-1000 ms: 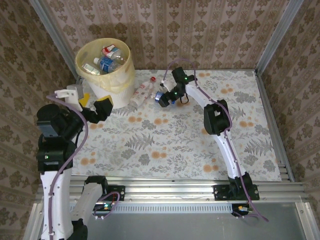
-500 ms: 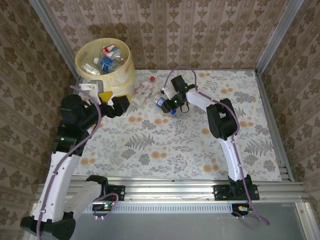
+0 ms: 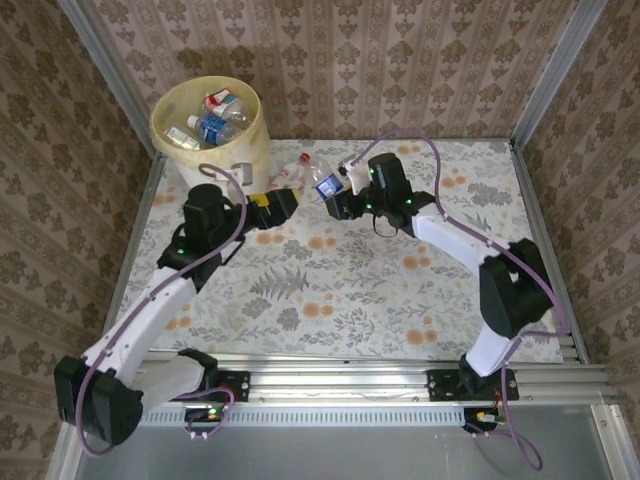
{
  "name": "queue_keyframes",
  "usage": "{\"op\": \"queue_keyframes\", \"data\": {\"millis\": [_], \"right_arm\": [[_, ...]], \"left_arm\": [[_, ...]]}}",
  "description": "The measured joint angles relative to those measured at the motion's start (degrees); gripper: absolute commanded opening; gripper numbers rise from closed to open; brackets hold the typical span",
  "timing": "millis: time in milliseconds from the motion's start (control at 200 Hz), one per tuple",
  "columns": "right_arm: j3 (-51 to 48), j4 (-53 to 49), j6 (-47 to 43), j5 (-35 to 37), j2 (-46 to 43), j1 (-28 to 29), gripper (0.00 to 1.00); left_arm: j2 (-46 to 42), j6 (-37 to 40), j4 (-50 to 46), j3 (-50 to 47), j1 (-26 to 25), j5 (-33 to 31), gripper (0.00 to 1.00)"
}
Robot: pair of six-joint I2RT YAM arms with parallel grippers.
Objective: Throw the plastic bottles in the bin
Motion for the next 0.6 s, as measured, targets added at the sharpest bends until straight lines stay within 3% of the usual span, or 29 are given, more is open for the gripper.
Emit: {"op": "queue_keyframes", "data": {"millis": [165,435,600], "right_arm": [[-3.3,3.3,1.2,1.7,-6.6,4.0,0.49],[-7.3,3.8,2.1,2.8,-11.1,7.0,0.50],[-9.6,3.9,2.3,3.7,-13.4,9.4,0.50]], "left_arm": [[5.4,-1.9,4.3,0.0,-4.6,0.0,1.00],[8.7,-5.4,11.0,0.0,-5.0,0.0,1.00],[10.5,-7.0,14.1,0.0,-5.0,0.6,0.81]]}}
